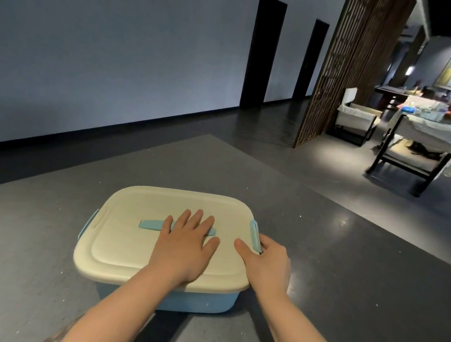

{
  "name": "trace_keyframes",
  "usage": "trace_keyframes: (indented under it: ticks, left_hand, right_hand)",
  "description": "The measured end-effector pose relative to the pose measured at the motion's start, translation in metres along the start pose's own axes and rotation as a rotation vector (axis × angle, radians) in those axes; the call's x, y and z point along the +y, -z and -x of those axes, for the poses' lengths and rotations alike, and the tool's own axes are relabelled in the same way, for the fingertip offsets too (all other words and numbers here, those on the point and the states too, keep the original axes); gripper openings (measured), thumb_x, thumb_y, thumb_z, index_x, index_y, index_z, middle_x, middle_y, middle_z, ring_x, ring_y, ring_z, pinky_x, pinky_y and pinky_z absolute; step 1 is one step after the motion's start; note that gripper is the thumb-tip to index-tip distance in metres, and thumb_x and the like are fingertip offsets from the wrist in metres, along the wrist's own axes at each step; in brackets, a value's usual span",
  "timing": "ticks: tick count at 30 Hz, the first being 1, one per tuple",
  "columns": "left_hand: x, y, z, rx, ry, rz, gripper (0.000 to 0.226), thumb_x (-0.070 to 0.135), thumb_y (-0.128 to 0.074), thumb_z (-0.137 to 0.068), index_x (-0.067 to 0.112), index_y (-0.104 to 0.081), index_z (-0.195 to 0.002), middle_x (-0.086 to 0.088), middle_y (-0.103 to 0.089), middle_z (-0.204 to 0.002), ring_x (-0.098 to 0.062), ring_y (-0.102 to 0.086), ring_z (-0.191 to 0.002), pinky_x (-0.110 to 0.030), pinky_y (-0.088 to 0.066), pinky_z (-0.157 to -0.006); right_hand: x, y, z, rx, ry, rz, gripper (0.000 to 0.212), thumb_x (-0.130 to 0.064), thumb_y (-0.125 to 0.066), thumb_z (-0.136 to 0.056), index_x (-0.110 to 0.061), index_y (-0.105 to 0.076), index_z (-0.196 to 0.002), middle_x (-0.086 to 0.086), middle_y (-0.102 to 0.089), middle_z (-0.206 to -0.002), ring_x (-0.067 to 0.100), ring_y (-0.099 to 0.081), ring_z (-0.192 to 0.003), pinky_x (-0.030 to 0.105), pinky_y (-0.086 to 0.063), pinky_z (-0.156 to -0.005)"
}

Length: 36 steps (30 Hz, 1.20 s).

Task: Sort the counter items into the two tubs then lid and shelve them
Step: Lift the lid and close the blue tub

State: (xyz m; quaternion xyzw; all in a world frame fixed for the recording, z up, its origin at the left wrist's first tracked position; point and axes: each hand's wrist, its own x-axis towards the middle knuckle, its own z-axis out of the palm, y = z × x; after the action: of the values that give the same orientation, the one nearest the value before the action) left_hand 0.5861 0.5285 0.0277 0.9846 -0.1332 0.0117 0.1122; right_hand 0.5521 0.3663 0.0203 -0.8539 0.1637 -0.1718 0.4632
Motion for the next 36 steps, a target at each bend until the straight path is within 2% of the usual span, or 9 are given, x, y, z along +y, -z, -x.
trace_keyframes:
  ticks: [5,7,9,10,14,18,21,27,36]
  left_hand:
    - [0.002,0.003,0.002,0.045,-0.004,0.061,0.054,0.048,-0.021,-0.098,0.032,-0.017,-0.149,0.006,-0.008,-0.159,-0.017,-0.003,-0.146,-0.044,0.000,-0.118]
    - [-0.002,0.009,0.007,0.155,0.024,0.218,0.048,0.038,-0.033,-0.098,0.029,-0.030,-0.145,0.005,-0.020,-0.157,-0.015,-0.014,-0.144,-0.039,-0.004,-0.119]
    - [-0.019,0.018,0.016,0.307,0.107,0.342,0.045,0.029,-0.040,-0.096,0.027,-0.037,-0.141,0.005,-0.029,-0.153,-0.012,-0.021,-0.141,-0.037,-0.007,-0.118]
    - [-0.032,0.020,0.024,0.369,0.159,0.336,0.045,0.027,-0.041,-0.095,0.026,-0.039,-0.140,0.004,-0.031,-0.152,-0.013,-0.022,-0.141,-0.036,-0.007,-0.118]
    - [-0.096,0.022,0.053,0.486,0.403,0.222,0.047,0.029,-0.047,-0.092,0.023,-0.041,-0.139,0.001,-0.036,-0.148,-0.018,-0.025,-0.140,-0.038,-0.013,-0.117]
    - [-0.120,0.025,0.065,0.384,0.622,0.951,0.057,0.036,-0.065,-0.083,0.015,-0.044,-0.132,0.003,-0.054,-0.122,-0.022,-0.053,-0.112,-0.033,-0.042,-0.091]
    - [-0.118,0.020,0.063,0.434,0.660,1.059,0.050,0.033,-0.065,-0.085,0.018,-0.047,-0.128,0.004,-0.060,-0.112,-0.015,-0.056,-0.095,-0.029,-0.042,-0.081]
    - [-0.110,0.017,0.060,0.626,0.699,1.146,0.054,0.019,-0.068,-0.082,0.016,-0.050,-0.133,0.007,-0.055,-0.113,-0.015,-0.054,-0.102,-0.037,-0.046,-0.095]
    - [-0.112,0.016,0.058,0.658,0.658,1.010,0.052,0.015,-0.067,-0.084,0.014,-0.051,-0.133,-0.001,-0.057,-0.132,-0.019,-0.054,-0.118,-0.035,-0.042,-0.101]
  right_hand:
    - [-0.009,0.005,0.002,-0.060,0.040,0.217,0.038,-0.047,-0.061,-0.087,-0.028,-0.061,-0.121,-0.009,-0.068,-0.102,0.010,-0.059,-0.083,0.025,-0.045,-0.060]
    - [-0.012,0.002,0.004,-0.113,0.104,0.407,0.046,-0.045,-0.051,-0.094,-0.025,-0.047,-0.135,-0.001,-0.057,-0.131,0.016,-0.055,-0.109,0.031,-0.047,-0.083]
    - [-0.023,-0.012,0.009,-0.201,0.316,0.613,0.053,-0.041,-0.037,-0.100,-0.027,-0.024,-0.150,-0.001,-0.020,-0.158,0.018,-0.022,-0.143,0.033,-0.022,-0.115]
    - [-0.029,-0.022,0.014,-0.288,0.421,0.639,0.054,-0.043,-0.030,-0.101,-0.030,-0.015,-0.152,-0.003,-0.007,-0.161,0.016,-0.007,-0.147,0.034,-0.008,-0.119]
    - [-0.051,-0.066,0.027,-0.561,0.535,0.696,0.059,-0.059,-0.014,-0.097,-0.039,0.000,-0.151,-0.003,0.008,-0.161,0.015,0.011,-0.147,0.042,0.007,-0.118]
    - [-0.065,-0.085,0.021,-0.600,0.569,0.739,0.057,-0.060,-0.014,-0.096,-0.045,0.001,-0.149,-0.006,0.009,-0.160,0.014,0.013,-0.146,0.047,0.012,-0.116]
    - [-0.066,-0.087,0.019,-0.614,0.581,0.697,0.055,-0.059,-0.016,-0.096,-0.048,-0.002,-0.149,-0.009,0.007,-0.160,0.011,0.012,-0.146,0.043,0.011,-0.117]
    - [-0.065,-0.083,0.020,-0.603,0.576,0.667,0.055,-0.060,-0.018,-0.096,-0.049,-0.006,-0.148,-0.011,0.004,-0.160,0.008,0.009,-0.146,0.041,0.009,-0.118]
    - [-0.068,-0.083,0.022,-0.617,0.573,0.708,0.056,-0.058,-0.016,-0.097,-0.045,-0.003,-0.149,-0.008,0.006,-0.161,0.011,0.011,-0.146,0.044,0.009,-0.118]
